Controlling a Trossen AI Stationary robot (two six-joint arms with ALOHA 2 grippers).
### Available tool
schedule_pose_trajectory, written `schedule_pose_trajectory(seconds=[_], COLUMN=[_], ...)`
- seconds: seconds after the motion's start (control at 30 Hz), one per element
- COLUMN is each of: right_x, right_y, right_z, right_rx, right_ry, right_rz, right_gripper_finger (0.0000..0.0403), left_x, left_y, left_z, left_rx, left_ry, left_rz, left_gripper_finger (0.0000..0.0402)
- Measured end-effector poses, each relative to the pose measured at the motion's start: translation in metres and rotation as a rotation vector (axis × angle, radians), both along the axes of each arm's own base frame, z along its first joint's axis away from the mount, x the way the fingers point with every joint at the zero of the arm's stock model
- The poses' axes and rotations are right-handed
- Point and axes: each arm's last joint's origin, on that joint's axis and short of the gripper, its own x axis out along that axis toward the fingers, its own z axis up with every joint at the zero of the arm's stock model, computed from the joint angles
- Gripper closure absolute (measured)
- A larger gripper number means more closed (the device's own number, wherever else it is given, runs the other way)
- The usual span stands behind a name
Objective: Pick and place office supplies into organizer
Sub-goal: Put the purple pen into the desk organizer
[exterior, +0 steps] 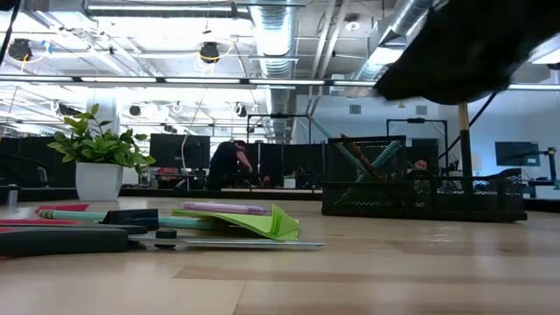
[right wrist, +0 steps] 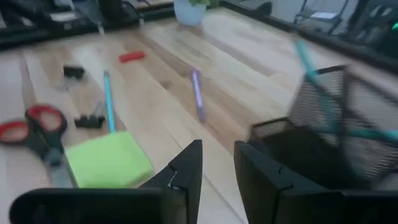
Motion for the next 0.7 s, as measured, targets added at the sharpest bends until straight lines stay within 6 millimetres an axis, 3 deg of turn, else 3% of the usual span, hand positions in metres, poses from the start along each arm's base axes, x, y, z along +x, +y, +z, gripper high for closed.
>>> schedule_pose_trajectory(seconds=[0.13,0.33,0.47,0.7], right_x=[0.02,0.045,0.051,0.062], right_y=[-0.021,-0.059,-0.079,-0.09], right_z=[-0.017,-0.015,-0.017,-0.028], right_rx=[0.102,0.123,0.166,0.127], right_ry=[-0.016,-0.161,-0.183,-0.176], right_rz=[0.118,0.386,0.404,0.374], right_gripper_finger=[0.0317,0.0317,0.0317,0.0317], left_x=[0.0,0.0,0.0,0.0], left_y=[0.0,0.0,0.0,0.0], left_z=[0.0,0.0,0.0,0.0], left_rx=[0.01,0.034,0.036,0.071], left_ry=[-0.005,-0.001,0.004,0.008], left_rz=[-0.001,-0.014,-0.019,-0.037], left_gripper_finger=[0.0287,0.0287,0.0287,0.0287])
